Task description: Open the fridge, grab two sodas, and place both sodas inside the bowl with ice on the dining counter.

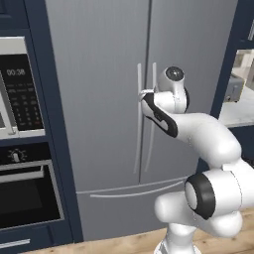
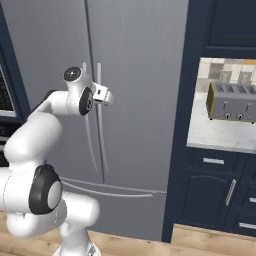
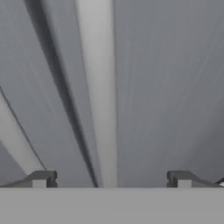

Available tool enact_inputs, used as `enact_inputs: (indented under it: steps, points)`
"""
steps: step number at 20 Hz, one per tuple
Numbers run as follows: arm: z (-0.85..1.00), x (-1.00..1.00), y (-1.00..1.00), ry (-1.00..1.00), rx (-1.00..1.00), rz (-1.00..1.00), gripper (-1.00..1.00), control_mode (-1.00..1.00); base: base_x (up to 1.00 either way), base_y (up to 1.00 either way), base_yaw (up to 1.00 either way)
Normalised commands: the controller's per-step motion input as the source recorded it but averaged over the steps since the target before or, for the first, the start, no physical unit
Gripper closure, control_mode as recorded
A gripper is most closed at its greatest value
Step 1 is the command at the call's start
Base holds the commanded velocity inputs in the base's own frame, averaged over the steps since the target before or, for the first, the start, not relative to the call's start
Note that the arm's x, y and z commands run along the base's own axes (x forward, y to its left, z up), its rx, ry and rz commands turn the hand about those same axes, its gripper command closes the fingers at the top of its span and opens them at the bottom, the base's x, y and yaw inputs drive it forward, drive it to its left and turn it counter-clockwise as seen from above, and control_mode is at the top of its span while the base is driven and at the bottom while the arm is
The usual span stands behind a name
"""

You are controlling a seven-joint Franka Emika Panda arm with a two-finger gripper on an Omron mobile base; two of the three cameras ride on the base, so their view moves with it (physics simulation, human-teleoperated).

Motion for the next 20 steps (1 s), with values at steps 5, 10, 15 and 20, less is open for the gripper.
enact_inputs:
  steps: [5, 10, 15, 20]
  points:
    - [-0.15, 0.45, 0.00, 0.00, 0.00, -0.05, -1.00, -1.00, 0.00, 0.00, 0.00]
    - [-0.16, 0.47, 0.00, 0.00, 0.00, -0.01, -1.00, -1.00, 0.00, 0.00, 0.00]
    - [-0.23, 0.42, 0.00, 0.00, -0.01, 0.00, 1.00, -1.00, 0.00, 0.00, 0.00]
    - [-0.32, 0.49, 0.00, 0.00, 0.00, 0.01, 1.00, -1.00, 0.00, 0.00, 0.00]
